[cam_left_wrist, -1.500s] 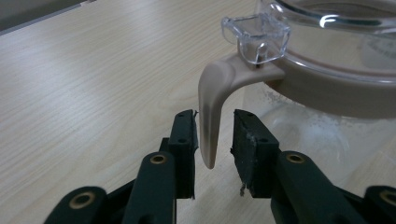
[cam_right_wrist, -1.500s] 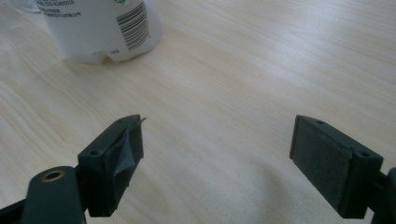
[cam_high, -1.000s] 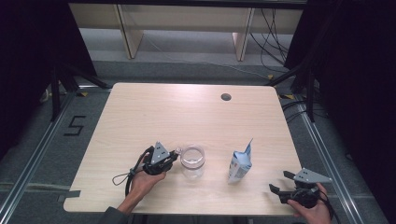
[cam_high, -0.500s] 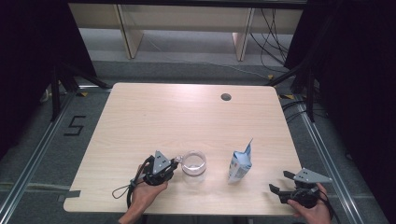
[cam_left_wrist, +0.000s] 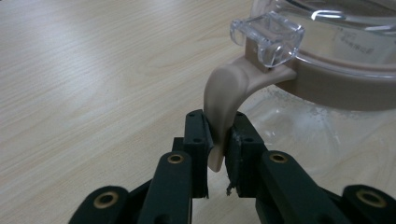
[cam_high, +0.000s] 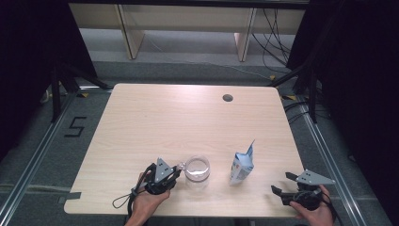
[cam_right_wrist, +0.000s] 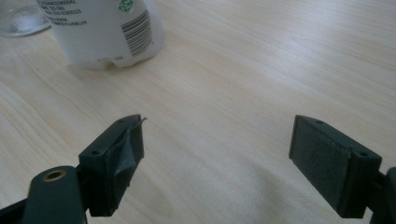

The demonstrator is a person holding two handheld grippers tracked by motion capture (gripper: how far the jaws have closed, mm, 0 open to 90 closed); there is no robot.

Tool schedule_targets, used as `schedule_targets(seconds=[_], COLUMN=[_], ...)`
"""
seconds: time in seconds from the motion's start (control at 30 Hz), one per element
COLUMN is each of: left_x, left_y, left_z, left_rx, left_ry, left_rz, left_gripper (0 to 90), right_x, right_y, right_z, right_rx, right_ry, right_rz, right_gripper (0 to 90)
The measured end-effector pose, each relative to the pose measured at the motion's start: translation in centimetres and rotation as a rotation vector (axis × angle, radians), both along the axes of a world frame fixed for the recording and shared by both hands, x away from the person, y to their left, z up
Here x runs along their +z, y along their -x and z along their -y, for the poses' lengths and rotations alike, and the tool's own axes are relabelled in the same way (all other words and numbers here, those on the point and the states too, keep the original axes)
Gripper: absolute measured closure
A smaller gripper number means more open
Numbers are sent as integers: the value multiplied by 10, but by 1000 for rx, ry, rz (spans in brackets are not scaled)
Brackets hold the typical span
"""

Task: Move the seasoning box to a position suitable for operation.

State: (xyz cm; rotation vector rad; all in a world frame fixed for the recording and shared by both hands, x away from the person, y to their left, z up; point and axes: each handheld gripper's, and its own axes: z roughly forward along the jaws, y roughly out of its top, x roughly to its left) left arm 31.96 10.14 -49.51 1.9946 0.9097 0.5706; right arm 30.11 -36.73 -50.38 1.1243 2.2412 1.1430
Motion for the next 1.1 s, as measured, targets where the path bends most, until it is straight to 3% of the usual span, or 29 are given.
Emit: schedule_targets(seconds=[0.07,0.13,0.17,0.23,0.27,0.3,0.4,0.63,0.73,0.83,0.87,1.1], left_x=[-1,-1,0,1,1,-1,0,-1,-1,0,-2,-1], left_y=[1,3,4,4,4,5,5,7,7,6,7,9], left_z=[2,2,0,0,0,2,1,2,1,-1,0,-5], left_rx=[4,8,1,-11,-11,3,-6,1,7,-11,-4,-2], left_ry=[21,24,-10,-22,-22,26,13,25,29,4,34,42], left_rz=[6,5,4,10,10,1,7,1,-6,-5,-9,-1], left_gripper=[789,789,789,789,789,789,789,787,784,777,757,644], right_x=[0,0,0,0,0,0,0,0,0,0,0,0], right_y=[3,3,0,1,1,2,3,0,1,0,0,1], right_z=[-3,-3,-2,-2,-2,-3,-4,-3,-5,-6,-6,-7], right_rx=[-16,-6,15,16,16,6,9,35,45,49,50,54], right_ry=[-32,-32,-22,-18,-18,-22,-32,-8,-25,-27,-27,-34], right_rz=[-44,-39,-21,-18,-18,-11,-34,16,-19,-7,-9,-12], right_gripper=[187,187,187,187,187,186,185,183,183,183,183,181])
